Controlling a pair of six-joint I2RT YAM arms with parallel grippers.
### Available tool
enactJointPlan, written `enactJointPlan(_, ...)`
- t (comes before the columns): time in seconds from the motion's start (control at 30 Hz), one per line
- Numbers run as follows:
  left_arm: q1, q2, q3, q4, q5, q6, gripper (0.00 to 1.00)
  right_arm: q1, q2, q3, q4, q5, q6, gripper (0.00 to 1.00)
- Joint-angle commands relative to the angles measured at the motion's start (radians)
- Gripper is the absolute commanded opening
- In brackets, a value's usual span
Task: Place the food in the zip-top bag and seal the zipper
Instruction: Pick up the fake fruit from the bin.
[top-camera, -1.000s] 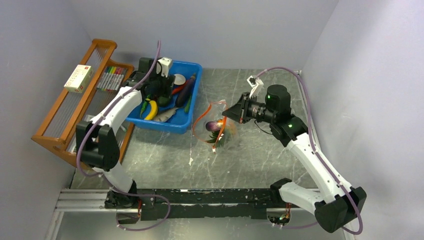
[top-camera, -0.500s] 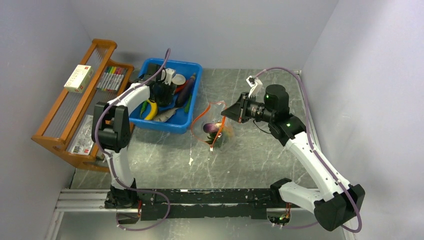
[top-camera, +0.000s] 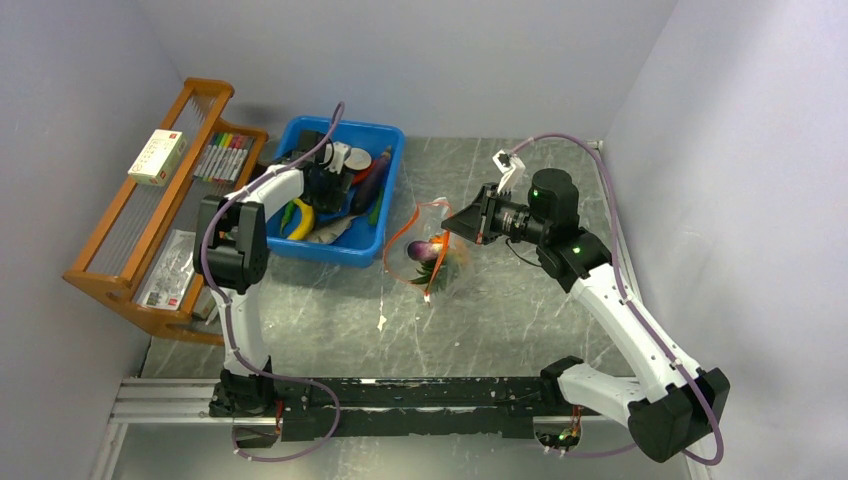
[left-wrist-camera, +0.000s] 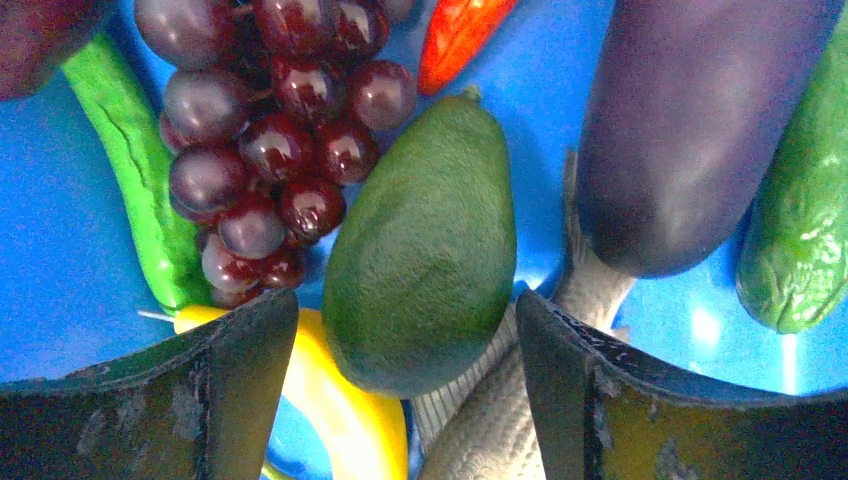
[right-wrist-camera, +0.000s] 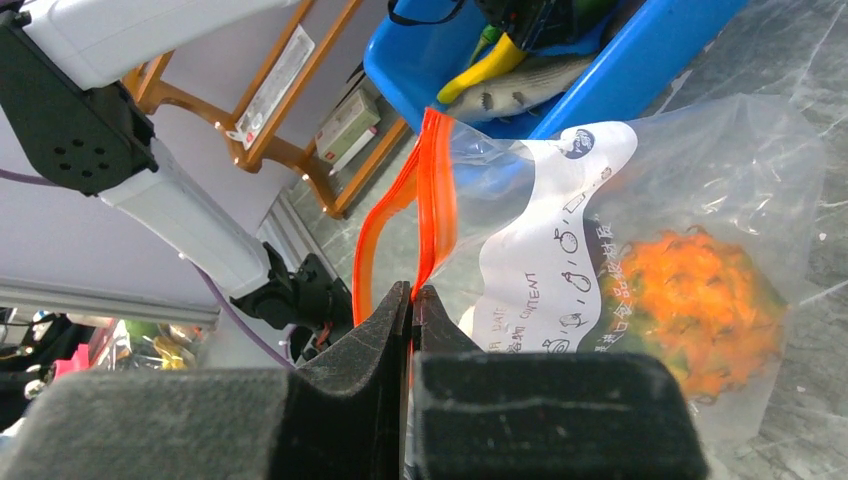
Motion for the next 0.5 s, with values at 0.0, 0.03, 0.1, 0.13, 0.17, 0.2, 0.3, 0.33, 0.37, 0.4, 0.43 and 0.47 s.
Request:
enactJointPlan(0.0,0.008,0.031,0.055,-0.016,-0.027,0.015,0.78,-0.004,-0.021,-0.007,0.032,-0.006,0.004,0.0)
enactJointPlan(0.03,0.008,0.032,0.055,-0.014,-0.024,0.016,0.76,-0.003,-0.02,-0.006,0.03,-0.006,0.003,0.0)
enactJointPlan(0.1,0.008,0.034,0.05,-0.006,-0.026,0.017,0.75,-0.003,-0.024,-0.004,0.027,-0.005,0.002,0.0)
enactJointPlan(0.13,0.008,0.034,0.048,-0.005,-0.026,0.018,0.73,-0.003,-0.025,-0.005,0.025,-0.004,0.001,0.0)
enactJointPlan(0.17,0.008,0.034,0.047,-0.006,-0.026,0.017,0.72,-0.003,-0.028,-0.005,0.023,-0.002,0.001,0.0)
enactJointPlan(0.2,0.008,0.033,0.046,-0.009,-0.026,0.015,0.7,-0.003,-0.028,-0.006,0.024,-0.001,0.001,0.0)
enactJointPlan(0.3,0.008,0.018,0.044,-0.01,-0.026,0.008,0.65,-0.004,-0.031,-0.013,0.033,-0.003,0.008,0.0)
enactJointPlan(0.33,0.008,0.011,0.041,-0.01,-0.024,0.006,0.63,-0.003,-0.03,-0.013,0.035,-0.005,0.008,0.0)
enactJointPlan(0.37,0.008,0.004,0.039,-0.009,-0.027,0.005,0.61,-0.004,-0.029,-0.013,0.035,-0.006,0.01,0.0)
enactJointPlan(0.4,0.008,-0.003,0.036,-0.009,-0.031,0.005,0.59,-0.004,-0.028,-0.012,0.037,-0.006,0.01,0.0)
enactJointPlan(0.43,0.008,-0.008,0.033,-0.011,-0.034,0.003,0.56,-0.003,-0.029,-0.013,0.037,-0.006,0.009,0.0)
enactJointPlan(0.47,0.008,-0.015,0.03,-0.013,-0.034,0.002,0.54,-0.003,-0.029,-0.013,0.038,-0.006,0.009,0.0)
